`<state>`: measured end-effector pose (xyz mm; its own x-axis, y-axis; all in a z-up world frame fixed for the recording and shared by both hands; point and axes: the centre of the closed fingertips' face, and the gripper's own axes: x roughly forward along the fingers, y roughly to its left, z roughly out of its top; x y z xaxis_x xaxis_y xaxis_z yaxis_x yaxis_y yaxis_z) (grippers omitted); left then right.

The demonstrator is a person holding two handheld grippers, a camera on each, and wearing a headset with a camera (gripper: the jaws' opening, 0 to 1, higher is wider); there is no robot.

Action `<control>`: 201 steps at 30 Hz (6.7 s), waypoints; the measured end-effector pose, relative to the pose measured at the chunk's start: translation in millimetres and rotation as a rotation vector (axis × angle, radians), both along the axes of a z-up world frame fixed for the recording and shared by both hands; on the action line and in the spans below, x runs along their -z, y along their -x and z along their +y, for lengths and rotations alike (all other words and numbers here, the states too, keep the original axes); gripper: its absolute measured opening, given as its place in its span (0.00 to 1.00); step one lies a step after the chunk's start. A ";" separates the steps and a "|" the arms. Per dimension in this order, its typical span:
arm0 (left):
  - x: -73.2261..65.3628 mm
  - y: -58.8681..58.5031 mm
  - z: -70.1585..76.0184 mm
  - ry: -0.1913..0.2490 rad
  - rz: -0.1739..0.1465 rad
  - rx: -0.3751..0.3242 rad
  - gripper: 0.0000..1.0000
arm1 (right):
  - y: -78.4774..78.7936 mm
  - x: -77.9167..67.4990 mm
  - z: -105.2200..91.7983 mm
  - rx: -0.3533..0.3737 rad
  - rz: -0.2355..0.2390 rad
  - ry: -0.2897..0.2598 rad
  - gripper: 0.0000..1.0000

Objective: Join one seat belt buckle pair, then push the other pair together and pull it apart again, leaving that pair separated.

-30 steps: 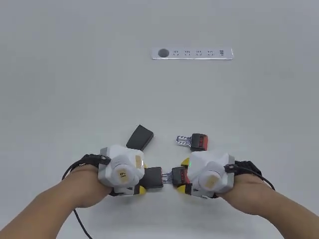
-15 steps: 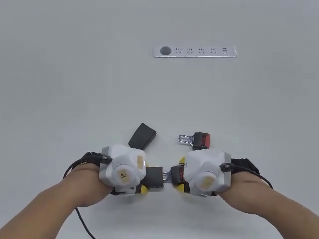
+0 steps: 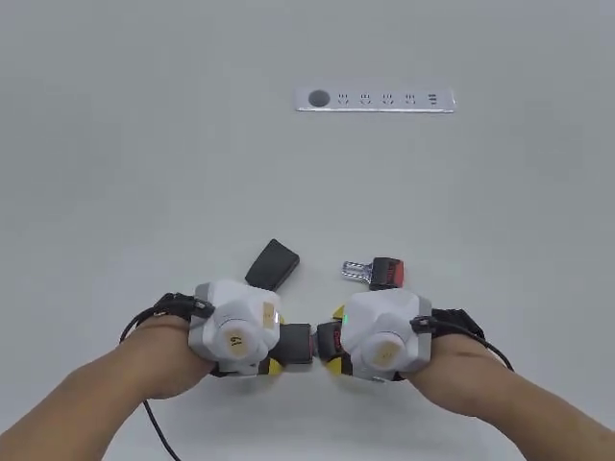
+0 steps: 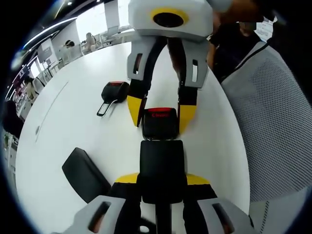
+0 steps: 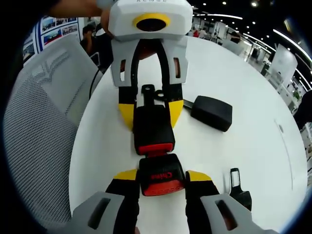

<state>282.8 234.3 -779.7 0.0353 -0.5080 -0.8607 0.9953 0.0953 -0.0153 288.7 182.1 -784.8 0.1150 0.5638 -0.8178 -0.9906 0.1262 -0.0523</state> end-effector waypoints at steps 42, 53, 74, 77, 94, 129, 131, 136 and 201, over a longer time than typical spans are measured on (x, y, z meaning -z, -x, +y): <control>0.8 1.7 5.4 -0.038 0.006 -0.028 0.32 | 2.9 -4.6 -5.4 -0.011 -0.002 0.024 0.31; -1.6 2.1 5.7 -0.041 0.009 -0.040 0.33 | 1.8 -2.6 -3.9 -0.010 0.003 0.018 0.32; -0.9 2.0 5.9 -0.053 0.013 -0.047 0.33 | 2.4 -2.8 -3.4 -0.003 0.010 0.014 0.33; 0.0 1.7 6.4 -0.049 0.015 -0.053 0.34 | 2.6 -3.0 -3.0 0.001 0.010 0.015 0.33; -9.9 3.3 8.5 -0.012 0.031 -0.147 0.44 | 4.1 -7.2 -3.3 0.021 0.008 0.006 0.39; -44.0 -84.0 26.8 0.065 -0.060 -0.450 0.51 | -76.3 -36.2 -57.3 0.168 -0.088 -0.021 0.37; -39.0 -89.2 28.7 0.058 -0.057 -0.465 0.52 | -80.1 -37.0 -60.2 0.175 -0.092 -0.017 0.37; -27.3 -98.0 32.9 0.045 -0.037 -0.489 0.54 | -89.6 -30.5 -67.7 0.184 -0.099 -0.002 0.38; -0.5 -83.5 19.9 -0.156 -0.015 -0.033 0.36 | -95.7 -3.8 -72.5 0.008 0.028 0.066 0.33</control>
<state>366.4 254.1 -779.1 0.0634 -0.3665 -0.9283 0.9917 0.1276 0.0174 384.4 109.6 -781.0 0.0960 0.5081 -0.8559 -0.9908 0.1314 -0.0332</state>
